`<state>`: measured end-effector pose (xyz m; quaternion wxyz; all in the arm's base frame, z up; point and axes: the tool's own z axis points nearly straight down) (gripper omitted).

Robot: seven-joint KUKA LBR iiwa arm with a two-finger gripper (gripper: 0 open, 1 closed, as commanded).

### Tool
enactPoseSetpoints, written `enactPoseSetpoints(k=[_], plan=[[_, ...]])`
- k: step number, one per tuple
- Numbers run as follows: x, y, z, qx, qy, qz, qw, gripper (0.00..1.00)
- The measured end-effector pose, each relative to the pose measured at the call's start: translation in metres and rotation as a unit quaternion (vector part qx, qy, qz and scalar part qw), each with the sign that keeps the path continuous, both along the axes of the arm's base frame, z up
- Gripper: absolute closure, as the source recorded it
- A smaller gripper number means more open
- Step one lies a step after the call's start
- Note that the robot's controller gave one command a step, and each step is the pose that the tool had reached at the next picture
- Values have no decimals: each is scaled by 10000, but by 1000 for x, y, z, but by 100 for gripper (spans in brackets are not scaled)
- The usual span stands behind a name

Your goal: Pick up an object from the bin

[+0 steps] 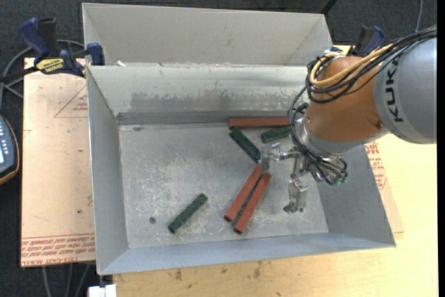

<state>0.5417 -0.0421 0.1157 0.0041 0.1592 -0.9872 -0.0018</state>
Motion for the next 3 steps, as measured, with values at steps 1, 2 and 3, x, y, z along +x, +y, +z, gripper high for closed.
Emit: enactPoseSetpoints(k=[1,2,3], plan=[[-43,37,-45,2,-100,-1,9999,0],[-43,36,-44,-5,-78,-8,10000,100],[-43,45,1,-3,-72,36,10000,100]])
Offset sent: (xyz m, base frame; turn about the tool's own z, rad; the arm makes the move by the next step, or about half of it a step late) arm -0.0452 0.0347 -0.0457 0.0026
